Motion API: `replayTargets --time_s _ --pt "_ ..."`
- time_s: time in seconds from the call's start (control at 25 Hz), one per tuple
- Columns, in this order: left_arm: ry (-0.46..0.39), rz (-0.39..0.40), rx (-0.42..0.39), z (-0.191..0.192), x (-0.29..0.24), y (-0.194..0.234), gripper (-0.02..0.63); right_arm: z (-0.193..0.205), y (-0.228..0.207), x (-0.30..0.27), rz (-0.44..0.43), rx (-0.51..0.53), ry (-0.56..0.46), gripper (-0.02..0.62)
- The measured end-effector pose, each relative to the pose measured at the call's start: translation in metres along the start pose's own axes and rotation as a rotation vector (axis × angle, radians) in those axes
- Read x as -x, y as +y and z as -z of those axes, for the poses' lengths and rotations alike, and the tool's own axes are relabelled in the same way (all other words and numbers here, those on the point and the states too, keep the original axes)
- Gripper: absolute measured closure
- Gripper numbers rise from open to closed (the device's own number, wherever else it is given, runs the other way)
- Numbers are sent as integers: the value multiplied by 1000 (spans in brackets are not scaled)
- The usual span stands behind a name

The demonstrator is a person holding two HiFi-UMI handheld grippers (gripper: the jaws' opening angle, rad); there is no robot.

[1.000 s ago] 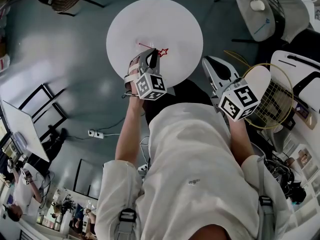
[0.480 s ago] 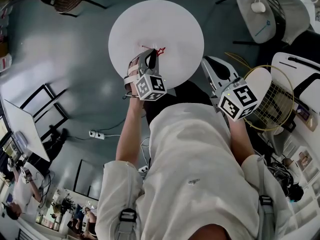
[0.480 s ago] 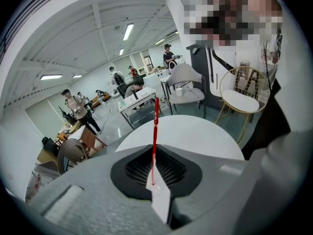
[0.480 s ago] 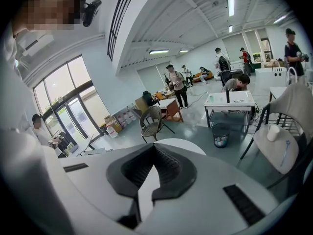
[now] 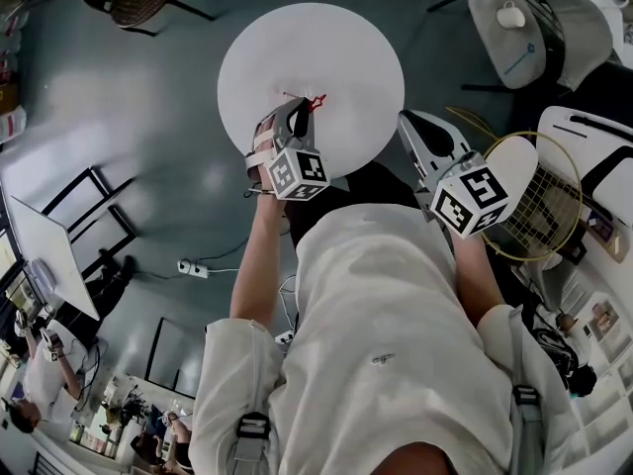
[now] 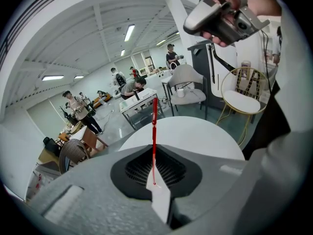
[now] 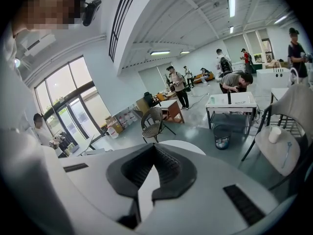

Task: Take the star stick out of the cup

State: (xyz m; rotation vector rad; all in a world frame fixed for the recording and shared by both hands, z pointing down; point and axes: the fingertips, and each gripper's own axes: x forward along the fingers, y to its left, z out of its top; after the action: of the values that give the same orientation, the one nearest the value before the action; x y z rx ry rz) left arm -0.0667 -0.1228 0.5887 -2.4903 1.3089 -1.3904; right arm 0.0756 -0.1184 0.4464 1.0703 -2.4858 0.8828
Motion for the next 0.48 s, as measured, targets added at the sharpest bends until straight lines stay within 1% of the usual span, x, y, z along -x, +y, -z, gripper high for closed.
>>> replayTargets --time_s 0.28,0.48 --pt "-17 -7 6 -6 8 1 583 -2 3 -1 -13 4 -15 588" --pt "-43 -24 21 -19 21 4 583 -6 4 1 -27 2 -37 588"
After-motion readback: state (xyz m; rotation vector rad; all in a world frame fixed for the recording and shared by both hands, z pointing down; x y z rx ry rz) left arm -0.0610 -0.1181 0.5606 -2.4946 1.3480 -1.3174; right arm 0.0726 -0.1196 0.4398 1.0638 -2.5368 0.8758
